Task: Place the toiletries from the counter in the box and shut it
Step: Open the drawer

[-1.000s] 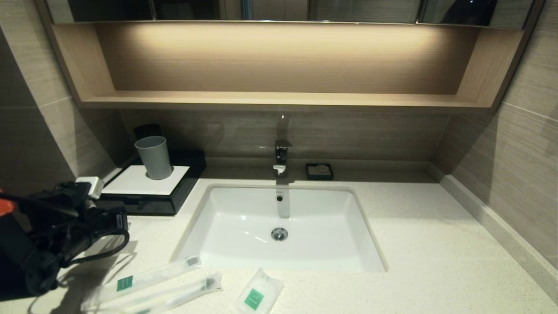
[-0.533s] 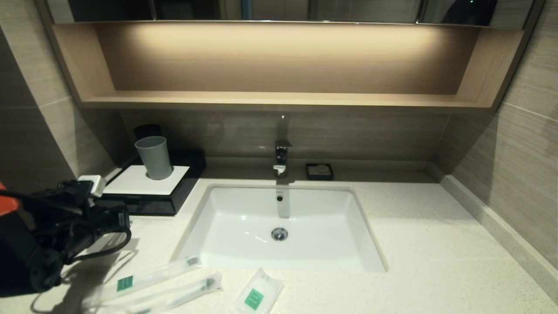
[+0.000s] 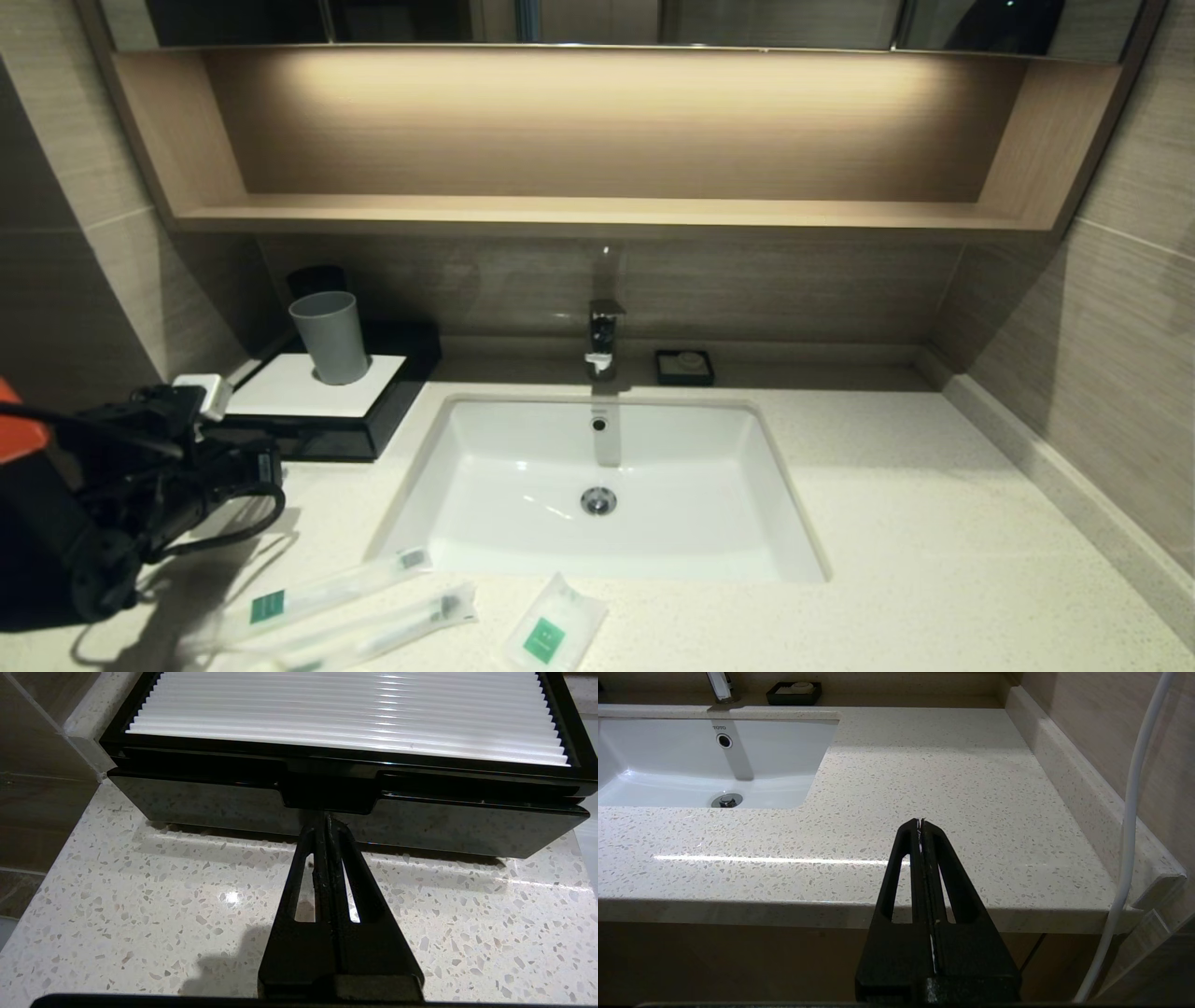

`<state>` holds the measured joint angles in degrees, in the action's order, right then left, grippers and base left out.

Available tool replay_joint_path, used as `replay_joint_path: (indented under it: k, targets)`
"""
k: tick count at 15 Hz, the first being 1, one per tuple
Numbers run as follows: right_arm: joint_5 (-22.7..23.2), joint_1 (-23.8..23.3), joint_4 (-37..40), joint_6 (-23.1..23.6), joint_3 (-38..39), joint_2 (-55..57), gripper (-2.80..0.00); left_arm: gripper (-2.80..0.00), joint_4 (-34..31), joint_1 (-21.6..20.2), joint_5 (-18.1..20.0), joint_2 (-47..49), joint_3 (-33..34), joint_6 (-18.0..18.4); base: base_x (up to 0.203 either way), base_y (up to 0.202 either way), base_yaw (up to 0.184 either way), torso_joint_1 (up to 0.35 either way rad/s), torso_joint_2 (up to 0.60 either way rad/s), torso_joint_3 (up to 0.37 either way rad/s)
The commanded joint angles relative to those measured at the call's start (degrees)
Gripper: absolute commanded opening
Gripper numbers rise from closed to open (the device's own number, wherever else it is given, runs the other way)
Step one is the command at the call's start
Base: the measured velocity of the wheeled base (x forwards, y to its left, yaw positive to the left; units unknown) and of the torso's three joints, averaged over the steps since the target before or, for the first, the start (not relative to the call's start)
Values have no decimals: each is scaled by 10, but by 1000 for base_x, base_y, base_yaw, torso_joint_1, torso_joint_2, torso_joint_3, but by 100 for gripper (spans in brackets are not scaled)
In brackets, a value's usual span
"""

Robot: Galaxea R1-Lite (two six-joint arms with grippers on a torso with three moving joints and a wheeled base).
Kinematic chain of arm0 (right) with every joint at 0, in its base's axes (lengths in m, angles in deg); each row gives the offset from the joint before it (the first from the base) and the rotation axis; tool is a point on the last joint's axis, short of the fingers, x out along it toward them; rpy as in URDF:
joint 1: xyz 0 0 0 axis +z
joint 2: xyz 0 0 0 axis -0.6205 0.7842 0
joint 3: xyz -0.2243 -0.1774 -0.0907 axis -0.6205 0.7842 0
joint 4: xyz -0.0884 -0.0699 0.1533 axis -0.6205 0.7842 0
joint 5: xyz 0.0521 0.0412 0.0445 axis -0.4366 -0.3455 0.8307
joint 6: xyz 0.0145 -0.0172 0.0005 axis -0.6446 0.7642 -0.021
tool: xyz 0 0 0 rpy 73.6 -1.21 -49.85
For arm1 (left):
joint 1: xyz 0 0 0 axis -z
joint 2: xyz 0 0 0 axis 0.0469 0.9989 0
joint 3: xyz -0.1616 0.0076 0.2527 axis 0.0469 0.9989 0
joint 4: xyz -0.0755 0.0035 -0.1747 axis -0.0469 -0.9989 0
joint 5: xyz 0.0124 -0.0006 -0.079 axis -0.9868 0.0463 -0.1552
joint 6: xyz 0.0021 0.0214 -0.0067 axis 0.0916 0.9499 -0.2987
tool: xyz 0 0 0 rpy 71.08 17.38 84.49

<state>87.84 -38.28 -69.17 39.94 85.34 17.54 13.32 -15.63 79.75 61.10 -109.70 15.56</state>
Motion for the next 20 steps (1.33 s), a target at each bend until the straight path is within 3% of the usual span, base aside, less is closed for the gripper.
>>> replay_joint_path:
  k: [1, 20]
  targets:
    - [0, 0, 0, 0, 1, 0, -280, -280, 4, 0, 0, 6, -7, 0, 0, 0, 0, 0, 0, 0]
    - [0, 0, 0, 0, 1, 0, -280, -280, 6, 5, 0, 20, -22, 0, 0, 0, 0, 0, 0, 0]
